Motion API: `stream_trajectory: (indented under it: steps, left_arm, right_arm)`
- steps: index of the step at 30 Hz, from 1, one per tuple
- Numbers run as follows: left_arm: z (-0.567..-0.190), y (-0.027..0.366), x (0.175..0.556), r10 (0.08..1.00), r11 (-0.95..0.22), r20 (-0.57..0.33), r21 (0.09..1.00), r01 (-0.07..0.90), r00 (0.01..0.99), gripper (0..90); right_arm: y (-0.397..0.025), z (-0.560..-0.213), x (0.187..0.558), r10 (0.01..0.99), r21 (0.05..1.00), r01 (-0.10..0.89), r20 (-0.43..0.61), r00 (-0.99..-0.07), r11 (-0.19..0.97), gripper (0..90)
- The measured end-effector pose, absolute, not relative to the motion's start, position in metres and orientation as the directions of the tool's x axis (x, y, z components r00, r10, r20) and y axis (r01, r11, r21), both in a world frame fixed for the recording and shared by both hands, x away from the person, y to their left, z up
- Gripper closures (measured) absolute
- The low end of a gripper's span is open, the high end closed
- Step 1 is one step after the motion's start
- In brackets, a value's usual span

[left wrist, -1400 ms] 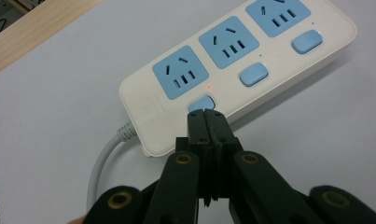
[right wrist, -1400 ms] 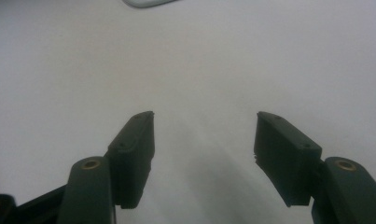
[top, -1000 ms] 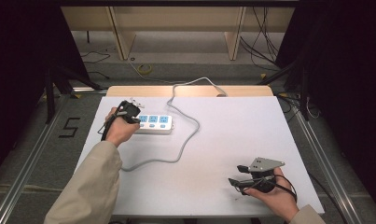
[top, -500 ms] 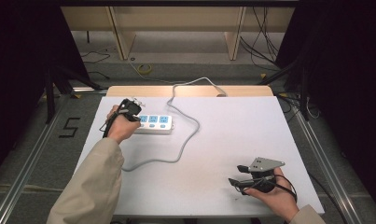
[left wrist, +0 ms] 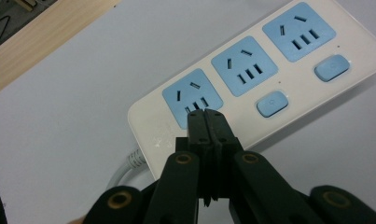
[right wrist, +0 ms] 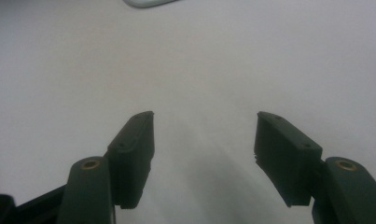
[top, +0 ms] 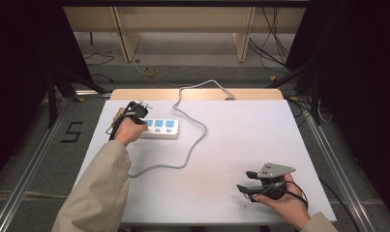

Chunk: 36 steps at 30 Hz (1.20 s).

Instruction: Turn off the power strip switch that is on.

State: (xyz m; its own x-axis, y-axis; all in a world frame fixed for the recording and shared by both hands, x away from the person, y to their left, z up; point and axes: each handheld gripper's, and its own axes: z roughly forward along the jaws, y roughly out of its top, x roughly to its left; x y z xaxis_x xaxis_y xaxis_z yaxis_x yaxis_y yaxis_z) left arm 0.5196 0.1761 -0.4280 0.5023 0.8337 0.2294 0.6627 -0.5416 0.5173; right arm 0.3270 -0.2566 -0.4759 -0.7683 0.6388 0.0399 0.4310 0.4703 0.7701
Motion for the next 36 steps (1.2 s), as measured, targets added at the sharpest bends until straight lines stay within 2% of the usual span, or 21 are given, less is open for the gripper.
stream_trajectory:
  steps: [36]
  left_arm:
    - [-0.435,0.168,0.533,0.82,-0.567,0.243,0.47,0.677,0.518,89.7]
  right_arm:
    - [-0.256,-0.476,0.327,0.635,0.77,0.429,0.039,-0.772,0.473,38.8]
